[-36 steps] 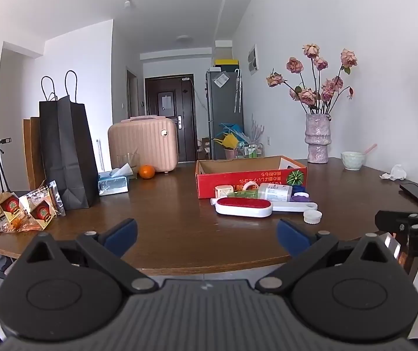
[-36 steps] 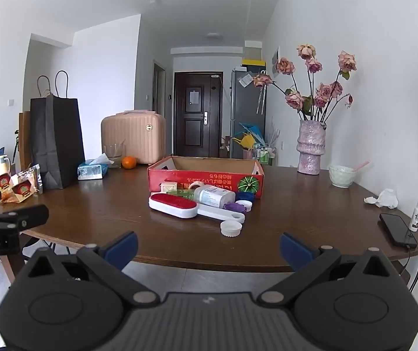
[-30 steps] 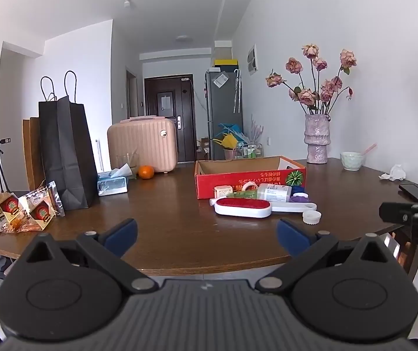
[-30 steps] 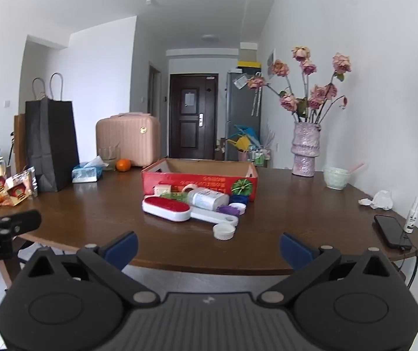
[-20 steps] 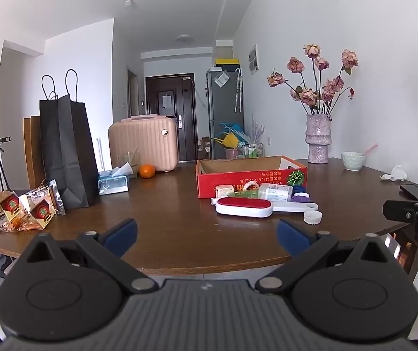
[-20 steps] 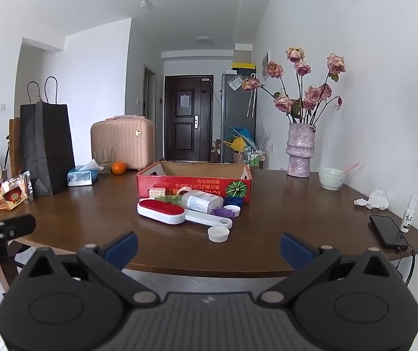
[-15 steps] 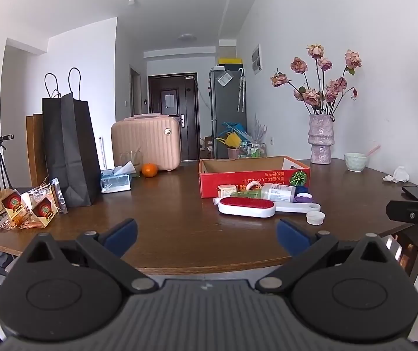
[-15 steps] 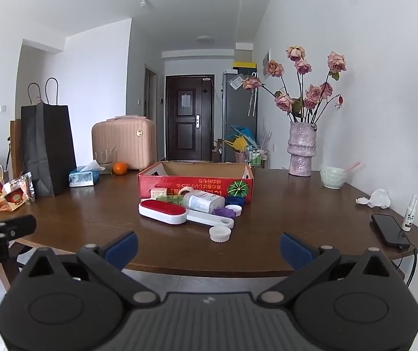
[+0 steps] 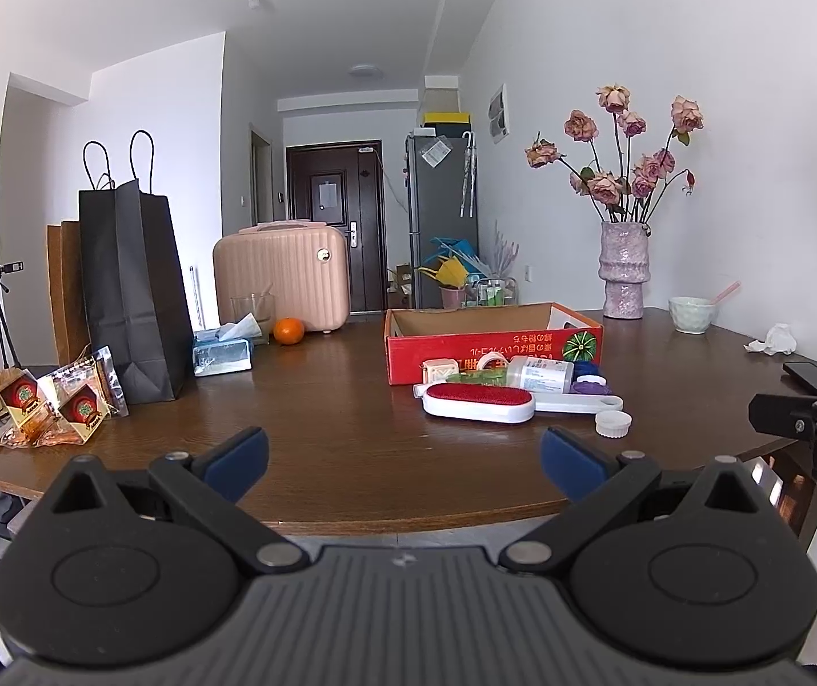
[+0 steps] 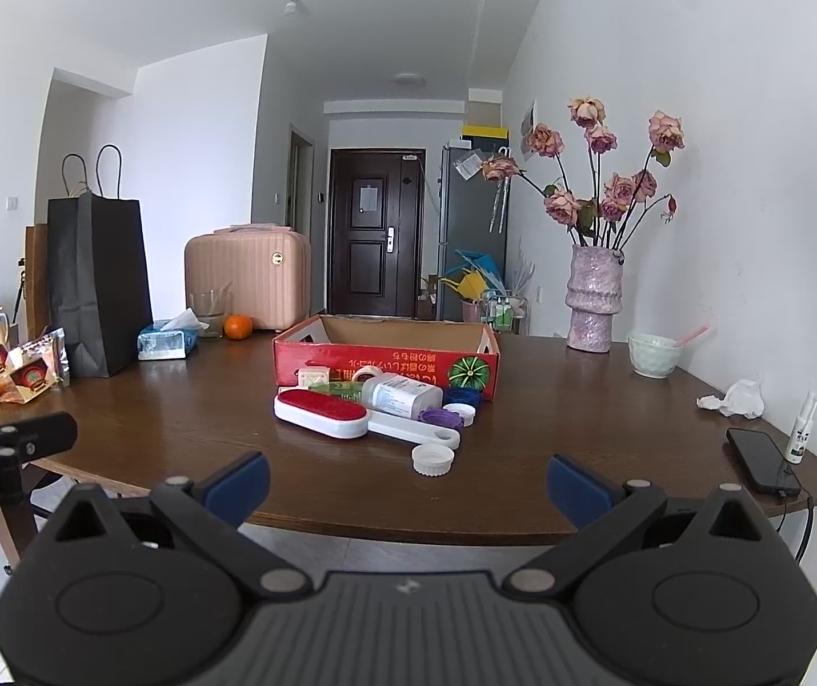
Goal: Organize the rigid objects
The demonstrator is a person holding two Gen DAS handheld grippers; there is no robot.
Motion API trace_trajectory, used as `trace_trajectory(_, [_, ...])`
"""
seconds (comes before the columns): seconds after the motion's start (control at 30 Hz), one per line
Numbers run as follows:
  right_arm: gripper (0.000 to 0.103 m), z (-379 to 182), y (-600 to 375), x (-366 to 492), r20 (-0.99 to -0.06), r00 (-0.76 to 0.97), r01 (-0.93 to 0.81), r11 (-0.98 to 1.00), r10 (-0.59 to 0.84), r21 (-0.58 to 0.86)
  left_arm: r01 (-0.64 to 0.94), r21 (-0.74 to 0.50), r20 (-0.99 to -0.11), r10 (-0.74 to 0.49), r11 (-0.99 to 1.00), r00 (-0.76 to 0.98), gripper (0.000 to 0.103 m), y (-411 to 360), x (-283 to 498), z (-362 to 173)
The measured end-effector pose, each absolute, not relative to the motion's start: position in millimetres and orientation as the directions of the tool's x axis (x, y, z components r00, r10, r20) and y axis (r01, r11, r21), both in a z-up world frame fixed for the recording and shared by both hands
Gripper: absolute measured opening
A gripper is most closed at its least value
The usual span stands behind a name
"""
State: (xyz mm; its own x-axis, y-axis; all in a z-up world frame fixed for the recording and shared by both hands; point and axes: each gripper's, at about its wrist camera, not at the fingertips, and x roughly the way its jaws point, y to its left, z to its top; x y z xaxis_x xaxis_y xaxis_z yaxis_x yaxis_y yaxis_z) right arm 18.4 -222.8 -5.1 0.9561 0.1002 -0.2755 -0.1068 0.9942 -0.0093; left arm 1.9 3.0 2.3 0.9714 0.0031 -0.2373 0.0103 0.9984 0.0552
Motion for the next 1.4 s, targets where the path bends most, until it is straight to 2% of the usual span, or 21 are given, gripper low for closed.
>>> trace_trajectory(1.4, [0.103,-6.3,-221.5,17.1,-0.271,0.955,-0.123,0.992,0.118,-0.004,0.010,0.072,-0.242,0.008,0.997,0.970,0.103,0.6,3.9,-0.7])
